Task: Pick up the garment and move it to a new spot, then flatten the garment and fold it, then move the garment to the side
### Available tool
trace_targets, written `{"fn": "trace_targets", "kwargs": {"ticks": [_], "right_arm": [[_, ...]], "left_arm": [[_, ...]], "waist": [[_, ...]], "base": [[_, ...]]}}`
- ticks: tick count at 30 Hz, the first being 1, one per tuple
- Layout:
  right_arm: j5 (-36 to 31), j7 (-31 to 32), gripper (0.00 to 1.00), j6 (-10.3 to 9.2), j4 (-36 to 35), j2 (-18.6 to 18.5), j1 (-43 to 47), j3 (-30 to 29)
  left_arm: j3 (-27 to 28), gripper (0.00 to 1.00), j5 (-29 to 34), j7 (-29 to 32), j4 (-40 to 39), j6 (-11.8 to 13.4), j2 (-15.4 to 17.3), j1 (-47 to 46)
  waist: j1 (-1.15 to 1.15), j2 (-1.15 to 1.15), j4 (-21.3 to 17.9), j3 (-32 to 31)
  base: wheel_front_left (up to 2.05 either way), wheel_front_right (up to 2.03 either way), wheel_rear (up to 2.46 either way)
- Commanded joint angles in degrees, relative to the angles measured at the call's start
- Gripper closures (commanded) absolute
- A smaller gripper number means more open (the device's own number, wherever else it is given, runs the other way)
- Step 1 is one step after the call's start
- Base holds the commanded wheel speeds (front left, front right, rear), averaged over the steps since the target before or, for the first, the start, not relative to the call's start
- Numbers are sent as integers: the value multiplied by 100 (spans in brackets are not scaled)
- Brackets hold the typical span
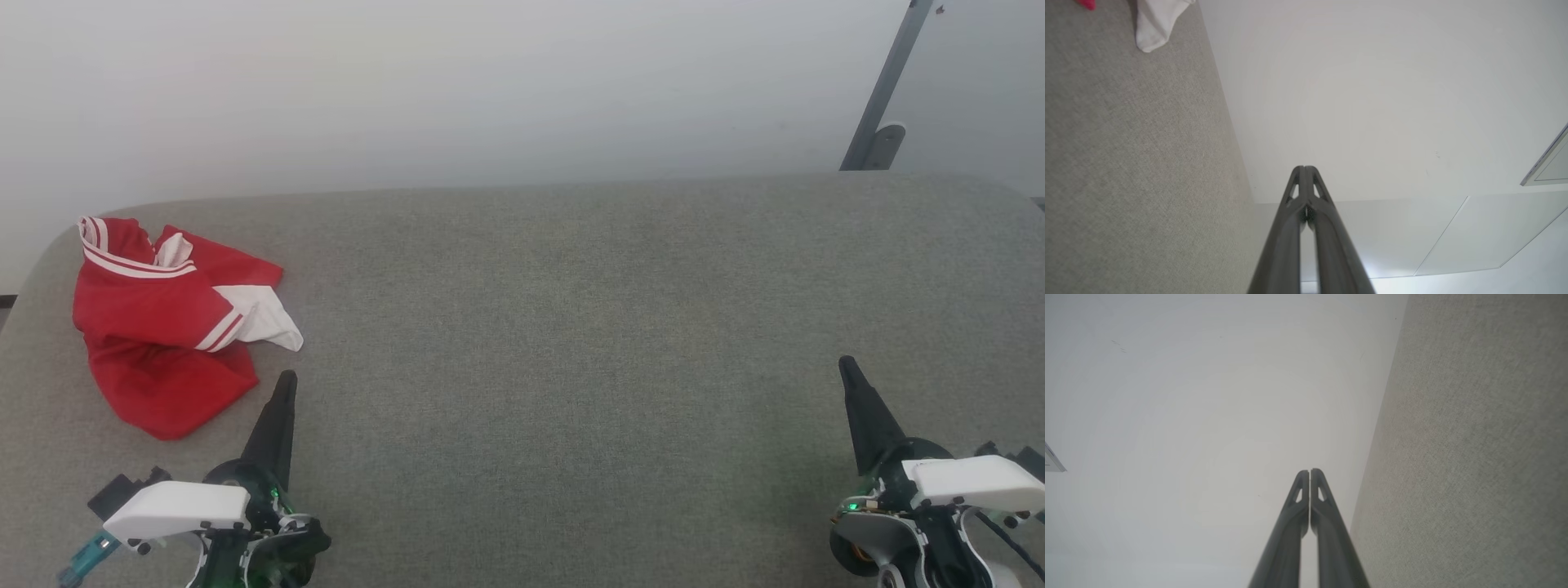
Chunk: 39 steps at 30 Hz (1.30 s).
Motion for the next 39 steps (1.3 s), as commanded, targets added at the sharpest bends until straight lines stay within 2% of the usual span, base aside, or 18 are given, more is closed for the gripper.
{"fn": "trace_targets", "kwargs": {"ticks": [1, 3, 4, 10, 18, 26, 39], "right_arm": [[27, 6, 100, 2, 9, 20, -33, -1], [27, 6, 100, 2, 9, 20, -33, -1], [-1, -2, 0, 0, 15, 0, 7, -1], [-3, -23, 0, -1, 189, 15, 108, 18], [-364, -274, 0, -1, 192, -124, -121, 196], [-1196, -527, 0, 0, 267, -341, -297, 458], [-2940, -831, 0, 0, 218, -456, -443, 575]], "left_arm": [[7, 100, 10, 13, -5, -18, -14, -66], [7, 100, 11, 13, -5, -18, -14, -66], [-1, 0, 1, -1, 17, 0, 0, 8], [-2, 0, 28, -36, 175, 8, -10, 119], [-104, 0, 473, -309, 142, 5, 165, 15], [-85, 0, 1506, -528, 110, 24, 259, -35], [-39, 0, 3323, -832, -167, 102, 222, 63]], "waist": [[0, 0, 0, 0], [0, 0, 0, 0], [0, 0, 0, 0], [0, 0, 1, 1], [0, 0, 10, 5], [0, 0, 21, 5], [0, 0, 38, -7]], "base": [[0, 0, 0], [0, 0, 0], [0, 0, 0], [0, 0, 0], [0, 0, 0], [0, 0, 0], [0, 0, 0]]}}
